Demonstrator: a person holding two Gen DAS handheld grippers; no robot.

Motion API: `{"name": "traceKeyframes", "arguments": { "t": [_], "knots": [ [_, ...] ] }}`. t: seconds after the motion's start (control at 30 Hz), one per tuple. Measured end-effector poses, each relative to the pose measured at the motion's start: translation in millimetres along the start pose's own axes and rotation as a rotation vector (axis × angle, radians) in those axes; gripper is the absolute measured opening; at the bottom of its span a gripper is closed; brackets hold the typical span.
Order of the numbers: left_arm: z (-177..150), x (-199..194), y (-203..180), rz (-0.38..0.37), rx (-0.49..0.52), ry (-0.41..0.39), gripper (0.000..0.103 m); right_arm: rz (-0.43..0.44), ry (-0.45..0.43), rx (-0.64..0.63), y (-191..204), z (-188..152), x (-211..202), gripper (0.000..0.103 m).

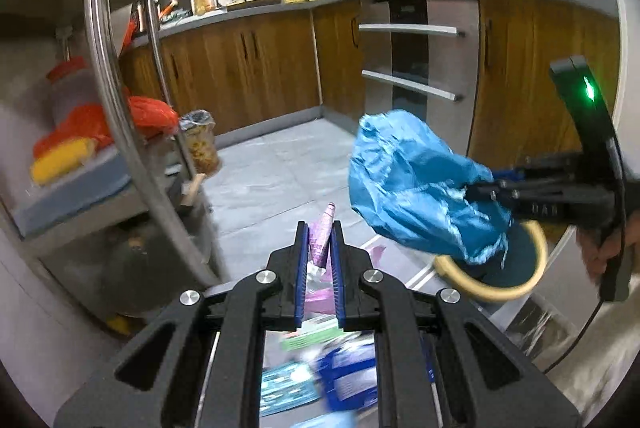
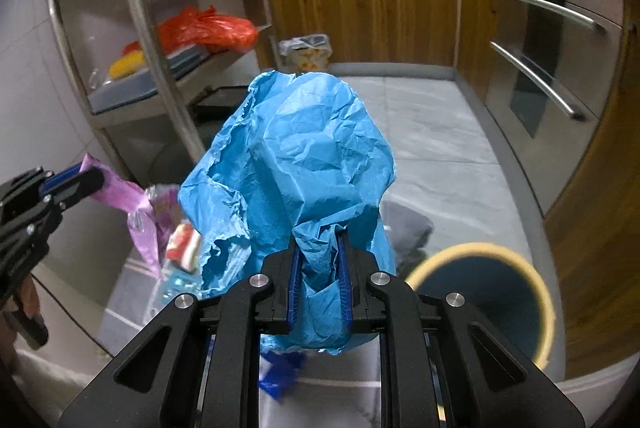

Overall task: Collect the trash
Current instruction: 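Carry the pink wrapper and blue bag over the bin with both tools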

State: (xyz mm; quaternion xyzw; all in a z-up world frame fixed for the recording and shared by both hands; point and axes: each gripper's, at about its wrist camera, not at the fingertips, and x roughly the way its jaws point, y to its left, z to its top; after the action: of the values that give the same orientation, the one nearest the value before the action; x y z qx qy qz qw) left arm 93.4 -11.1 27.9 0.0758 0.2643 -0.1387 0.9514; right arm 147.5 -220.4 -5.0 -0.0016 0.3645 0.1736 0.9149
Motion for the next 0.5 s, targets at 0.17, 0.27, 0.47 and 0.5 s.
{"name": "traceKeyframes", "arguments": {
  "t": [0.17, 0.27, 0.47, 0.5],
  "knots": [
    [3.4, 23.5, -13.9, -0.079, -0.051, 0.020, 0.011, 0.009, 0.033, 0.120, -31.6, -10.5, 13.7, 0.018],
    [6.3, 39.5, -27.2, -0.131, -0.072, 0.035, 0.011, -0.012, 0.033, 0.088, -38.5, -12.2, 14.4, 0.018],
    [11.7, 62.9, -62.7, -0.185, -0.032, 0.040, 0.011, -0.073, 0.037, 0.064, -65.3, -23.7, 10.5, 0.018],
    [12.8, 66.0, -68.7, -0.194, -0.027, 0.041, 0.011, -0.087, 0.038, 0.071, -73.6, -26.0, 9.3, 0.018]
  ]
}}
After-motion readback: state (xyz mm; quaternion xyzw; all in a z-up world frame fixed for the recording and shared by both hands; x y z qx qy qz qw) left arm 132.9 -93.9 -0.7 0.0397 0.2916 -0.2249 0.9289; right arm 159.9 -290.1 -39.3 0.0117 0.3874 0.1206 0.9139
